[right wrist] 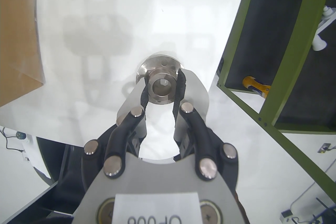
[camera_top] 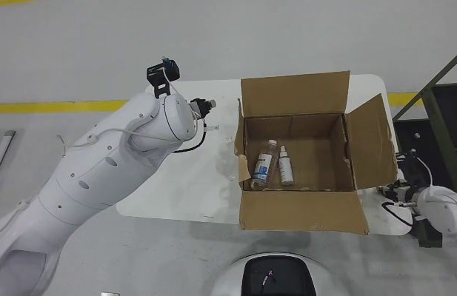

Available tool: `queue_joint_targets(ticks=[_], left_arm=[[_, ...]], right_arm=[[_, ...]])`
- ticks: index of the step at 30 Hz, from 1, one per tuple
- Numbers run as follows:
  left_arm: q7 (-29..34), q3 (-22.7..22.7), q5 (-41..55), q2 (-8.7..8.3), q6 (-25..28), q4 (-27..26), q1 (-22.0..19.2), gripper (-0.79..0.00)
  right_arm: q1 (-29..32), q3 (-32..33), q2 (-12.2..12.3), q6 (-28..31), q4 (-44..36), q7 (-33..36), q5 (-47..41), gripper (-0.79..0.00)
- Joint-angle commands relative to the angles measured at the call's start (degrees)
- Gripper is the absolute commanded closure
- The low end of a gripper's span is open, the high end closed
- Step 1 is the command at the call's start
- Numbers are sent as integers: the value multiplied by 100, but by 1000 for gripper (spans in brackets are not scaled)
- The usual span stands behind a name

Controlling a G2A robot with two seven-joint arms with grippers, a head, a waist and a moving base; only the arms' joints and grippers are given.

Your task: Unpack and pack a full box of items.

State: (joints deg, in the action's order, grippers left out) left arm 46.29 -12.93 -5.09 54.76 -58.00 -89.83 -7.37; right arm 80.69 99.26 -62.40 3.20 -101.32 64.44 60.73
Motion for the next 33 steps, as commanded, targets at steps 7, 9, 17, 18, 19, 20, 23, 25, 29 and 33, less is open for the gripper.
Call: queue_joint_targets(ticks=[7, 9, 17, 18, 19, 20, 23, 25, 29, 33], left_arm=[[0, 0, 0, 0, 0, 0, 0, -785], [0, 0, 0, 0, 0, 0, 0, -785], [0, 0, 0, 0, 0, 0, 0, -785], [0, 0, 0, 0, 0, 0, 0, -785], [0, 0, 0, 0, 0, 0, 0, -785], [0, 0, 0, 0, 0, 0, 0, -785], [0, 0, 0, 0, 0, 0, 0, -785], [0, 0, 0, 0, 0, 0, 0, -785], [0, 0, 0, 0, 0, 0, 0, -785], [0, 0, 0, 0, 0, 0, 0, -785]], right_arm=[[60, 692, -16, -231, -515, -478, -1521, 0], [108, 956, -33, -386, -635, -763, -2049, 0], [337, 1927, -151, -846, -822, -1810, -4675, 0], [353, 2025, -165, -796, -851, -1898, -5036, 0], [384, 2116, -179, -709, -859, -1975, -5373, 0], [401, 2203, -193, -575, -890, -2058, -5736, 0], [456, 2403, -222, -235, -931, -2153, -6639, 0], [446, 2480, -229, -56, -974, -2164, -7102, 0], [361, 2464, -209, 124, -1092, -2016, -7584, 0], [163, 2151, -167, 92, -1407, -1857, -7604, 0]])
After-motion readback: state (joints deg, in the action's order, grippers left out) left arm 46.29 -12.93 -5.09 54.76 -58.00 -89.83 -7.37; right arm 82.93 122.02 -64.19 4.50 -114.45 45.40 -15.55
